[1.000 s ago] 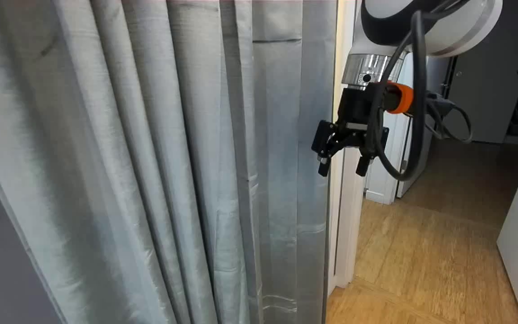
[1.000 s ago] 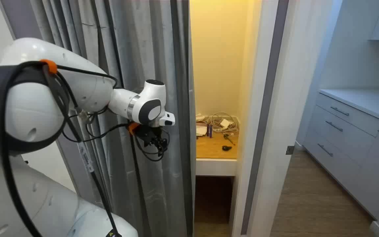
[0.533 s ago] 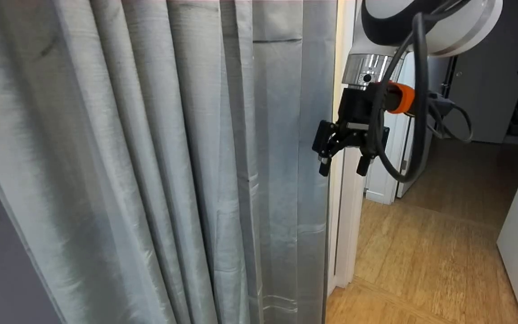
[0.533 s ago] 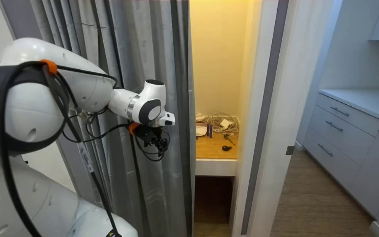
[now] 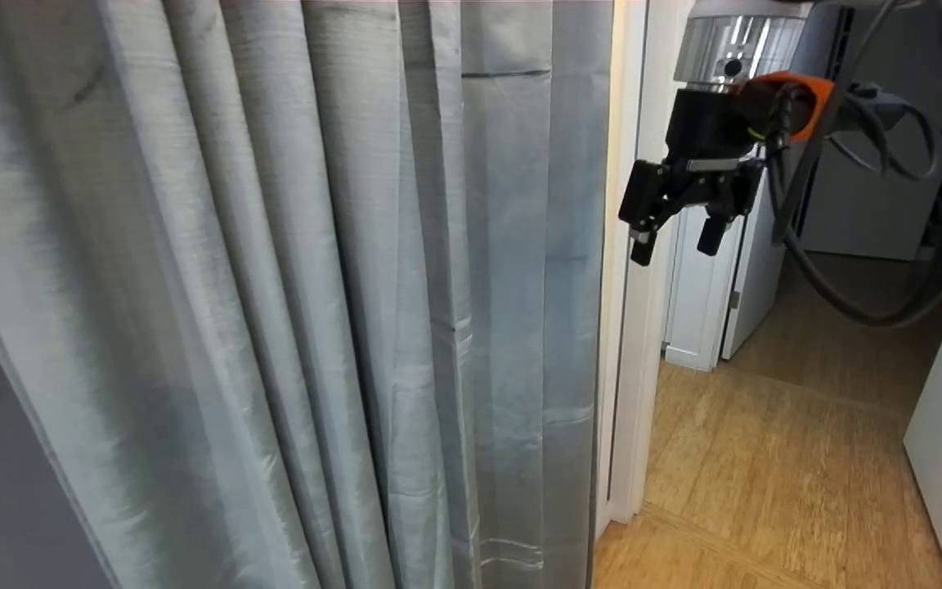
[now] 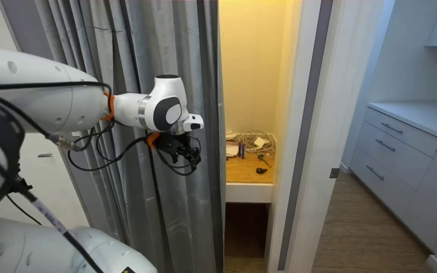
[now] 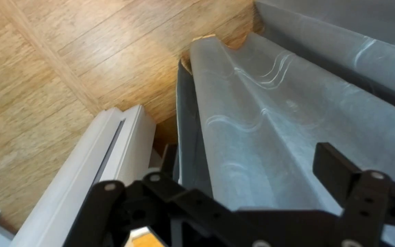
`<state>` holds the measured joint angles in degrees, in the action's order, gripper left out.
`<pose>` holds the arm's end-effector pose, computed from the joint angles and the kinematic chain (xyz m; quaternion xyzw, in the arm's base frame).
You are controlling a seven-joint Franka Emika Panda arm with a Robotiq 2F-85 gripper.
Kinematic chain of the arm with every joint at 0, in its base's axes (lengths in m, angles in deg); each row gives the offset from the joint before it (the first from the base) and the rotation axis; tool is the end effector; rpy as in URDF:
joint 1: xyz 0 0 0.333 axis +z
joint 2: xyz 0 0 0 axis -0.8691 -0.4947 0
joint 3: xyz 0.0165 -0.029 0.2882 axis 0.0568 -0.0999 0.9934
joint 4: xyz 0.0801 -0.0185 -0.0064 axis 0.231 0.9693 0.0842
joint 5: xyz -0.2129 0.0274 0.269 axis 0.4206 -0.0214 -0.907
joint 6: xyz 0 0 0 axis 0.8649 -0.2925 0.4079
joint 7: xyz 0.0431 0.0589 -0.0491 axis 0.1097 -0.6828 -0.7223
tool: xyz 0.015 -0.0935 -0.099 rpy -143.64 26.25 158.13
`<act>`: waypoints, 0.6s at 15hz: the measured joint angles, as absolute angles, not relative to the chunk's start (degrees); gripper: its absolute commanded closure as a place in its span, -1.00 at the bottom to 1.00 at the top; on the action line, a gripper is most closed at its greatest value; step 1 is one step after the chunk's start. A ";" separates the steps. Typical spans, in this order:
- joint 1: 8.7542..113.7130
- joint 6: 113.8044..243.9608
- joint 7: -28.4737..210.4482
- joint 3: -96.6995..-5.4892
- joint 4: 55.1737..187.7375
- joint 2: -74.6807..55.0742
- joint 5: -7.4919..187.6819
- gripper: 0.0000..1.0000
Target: Pull the curtain to the left
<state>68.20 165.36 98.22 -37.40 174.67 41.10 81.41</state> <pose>0.3374 0.1155 0.4517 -0.9964 -0.0170 -0.0817 0.0174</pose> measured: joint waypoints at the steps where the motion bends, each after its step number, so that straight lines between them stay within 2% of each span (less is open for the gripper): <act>1: 67.76 165.37 98.21 -37.48 174.72 43.14 82.22 -1.00; 6: 65.99 169.76 95.92 -38.48 174.70 51.78 84.89 -1.00; 9: 65.95 169.65 95.71 -38.53 174.74 52.43 84.88 -1.00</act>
